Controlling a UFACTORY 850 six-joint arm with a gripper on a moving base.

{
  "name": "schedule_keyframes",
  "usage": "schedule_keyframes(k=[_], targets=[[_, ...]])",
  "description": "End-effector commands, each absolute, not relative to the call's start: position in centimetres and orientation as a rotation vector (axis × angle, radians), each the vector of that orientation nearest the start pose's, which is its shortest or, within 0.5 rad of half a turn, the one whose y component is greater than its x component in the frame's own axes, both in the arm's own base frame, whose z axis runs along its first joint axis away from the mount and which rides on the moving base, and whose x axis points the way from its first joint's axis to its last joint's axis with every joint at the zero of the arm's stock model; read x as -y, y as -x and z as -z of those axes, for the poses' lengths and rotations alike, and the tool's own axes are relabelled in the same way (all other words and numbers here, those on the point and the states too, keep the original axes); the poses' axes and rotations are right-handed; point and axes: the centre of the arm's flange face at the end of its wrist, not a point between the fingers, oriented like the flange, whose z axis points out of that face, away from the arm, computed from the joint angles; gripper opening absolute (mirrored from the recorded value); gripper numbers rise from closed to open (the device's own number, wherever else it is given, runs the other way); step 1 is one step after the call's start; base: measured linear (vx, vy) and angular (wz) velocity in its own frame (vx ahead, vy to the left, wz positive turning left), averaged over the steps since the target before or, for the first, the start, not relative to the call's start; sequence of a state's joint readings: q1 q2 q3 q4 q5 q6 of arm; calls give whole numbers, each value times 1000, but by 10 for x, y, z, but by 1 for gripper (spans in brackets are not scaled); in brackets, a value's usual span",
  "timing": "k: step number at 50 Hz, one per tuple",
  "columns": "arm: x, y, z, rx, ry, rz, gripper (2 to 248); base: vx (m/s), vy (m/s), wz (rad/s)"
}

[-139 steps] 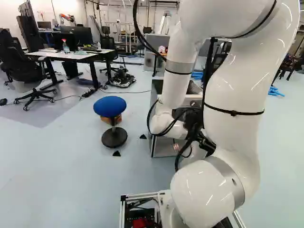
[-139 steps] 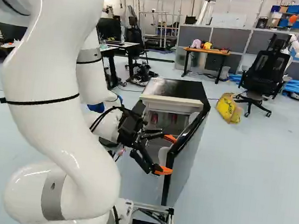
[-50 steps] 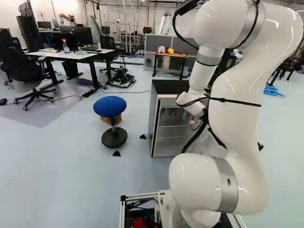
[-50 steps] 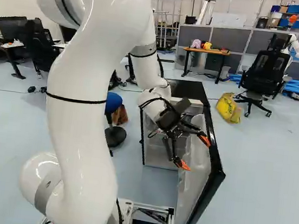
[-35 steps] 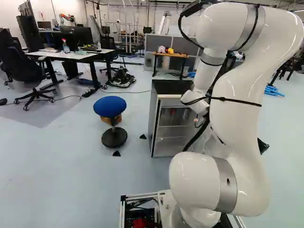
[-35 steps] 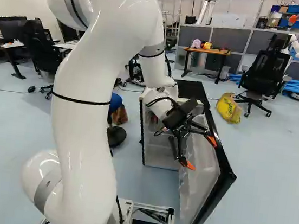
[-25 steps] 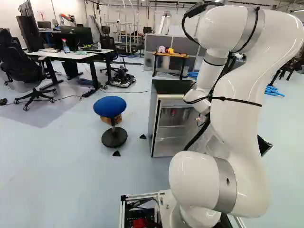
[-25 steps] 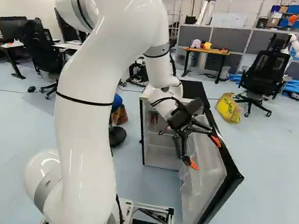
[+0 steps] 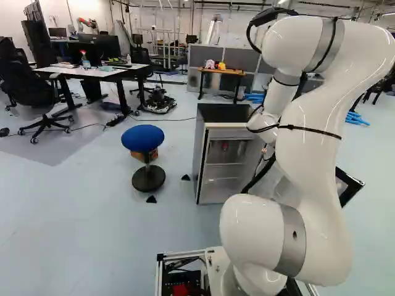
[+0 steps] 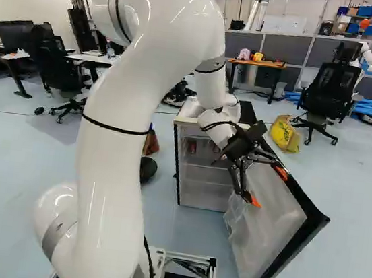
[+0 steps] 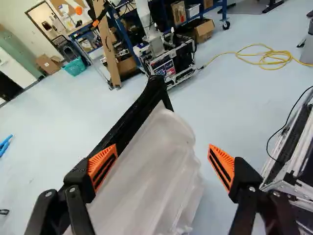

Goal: Grab a drink from the fridge

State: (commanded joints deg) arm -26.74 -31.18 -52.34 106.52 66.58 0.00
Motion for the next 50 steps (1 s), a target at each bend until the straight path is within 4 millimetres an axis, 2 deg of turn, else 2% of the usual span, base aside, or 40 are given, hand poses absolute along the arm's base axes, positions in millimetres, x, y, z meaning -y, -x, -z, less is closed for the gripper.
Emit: schedule_keyframes(k=[11, 23, 50], targets=[[308, -406, -313, 2079, -658, -881, 247, 0, 0, 0], [312, -411, -314, 2062, -728, -927, 247, 0, 0, 0], [283, -386, -318, 1918, -1032, -1044, 247, 0, 0, 0]])
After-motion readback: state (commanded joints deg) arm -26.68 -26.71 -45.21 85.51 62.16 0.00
